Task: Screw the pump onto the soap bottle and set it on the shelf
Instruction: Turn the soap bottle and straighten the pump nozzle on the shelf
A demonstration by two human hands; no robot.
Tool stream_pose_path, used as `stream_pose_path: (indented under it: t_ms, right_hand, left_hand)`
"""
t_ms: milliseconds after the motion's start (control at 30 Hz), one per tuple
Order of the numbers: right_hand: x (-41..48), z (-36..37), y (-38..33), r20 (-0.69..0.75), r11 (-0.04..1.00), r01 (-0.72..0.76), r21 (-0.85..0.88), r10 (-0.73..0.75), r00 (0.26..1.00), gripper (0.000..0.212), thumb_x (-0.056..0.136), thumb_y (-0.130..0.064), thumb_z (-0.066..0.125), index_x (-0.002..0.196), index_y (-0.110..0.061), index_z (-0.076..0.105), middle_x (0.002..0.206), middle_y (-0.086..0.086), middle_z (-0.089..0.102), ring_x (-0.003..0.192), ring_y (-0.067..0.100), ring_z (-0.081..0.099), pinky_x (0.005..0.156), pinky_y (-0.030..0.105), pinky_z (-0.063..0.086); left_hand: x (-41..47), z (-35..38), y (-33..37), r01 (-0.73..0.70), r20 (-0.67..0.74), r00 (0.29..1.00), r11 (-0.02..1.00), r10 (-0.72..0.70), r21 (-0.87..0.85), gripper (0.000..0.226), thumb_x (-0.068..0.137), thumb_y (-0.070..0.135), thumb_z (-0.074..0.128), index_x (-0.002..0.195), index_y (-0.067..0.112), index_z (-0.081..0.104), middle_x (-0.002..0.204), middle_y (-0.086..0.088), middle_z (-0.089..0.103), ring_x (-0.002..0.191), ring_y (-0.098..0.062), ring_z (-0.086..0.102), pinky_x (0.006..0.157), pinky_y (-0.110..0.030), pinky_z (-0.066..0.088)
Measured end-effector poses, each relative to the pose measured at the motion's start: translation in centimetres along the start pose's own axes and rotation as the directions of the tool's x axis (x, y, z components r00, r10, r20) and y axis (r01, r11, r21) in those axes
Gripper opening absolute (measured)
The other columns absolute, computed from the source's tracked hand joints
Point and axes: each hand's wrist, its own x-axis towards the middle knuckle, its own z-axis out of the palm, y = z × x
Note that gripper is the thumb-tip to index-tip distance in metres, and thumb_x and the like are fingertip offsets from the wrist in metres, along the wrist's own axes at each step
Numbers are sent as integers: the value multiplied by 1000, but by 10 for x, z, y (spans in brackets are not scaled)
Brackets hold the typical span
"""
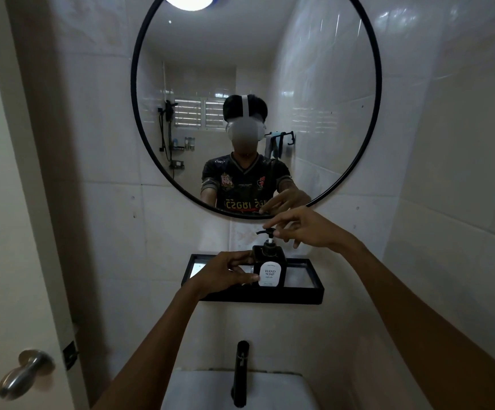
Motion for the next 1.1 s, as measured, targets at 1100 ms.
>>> stream_pose_path:
  t_ms: [1100]
  right_hand:
    - [-8,12,-2,-33,994,-5,111,9,999,24,98,1,51,108,-2,72,82,-20,73,83,21,66,71,19,48]
  left_hand:
    - [7,0,-6,39,19,999,999,-40,29,63,87,31,75,144,31,49,131,13,64,78,-21,64,90,-40,58]
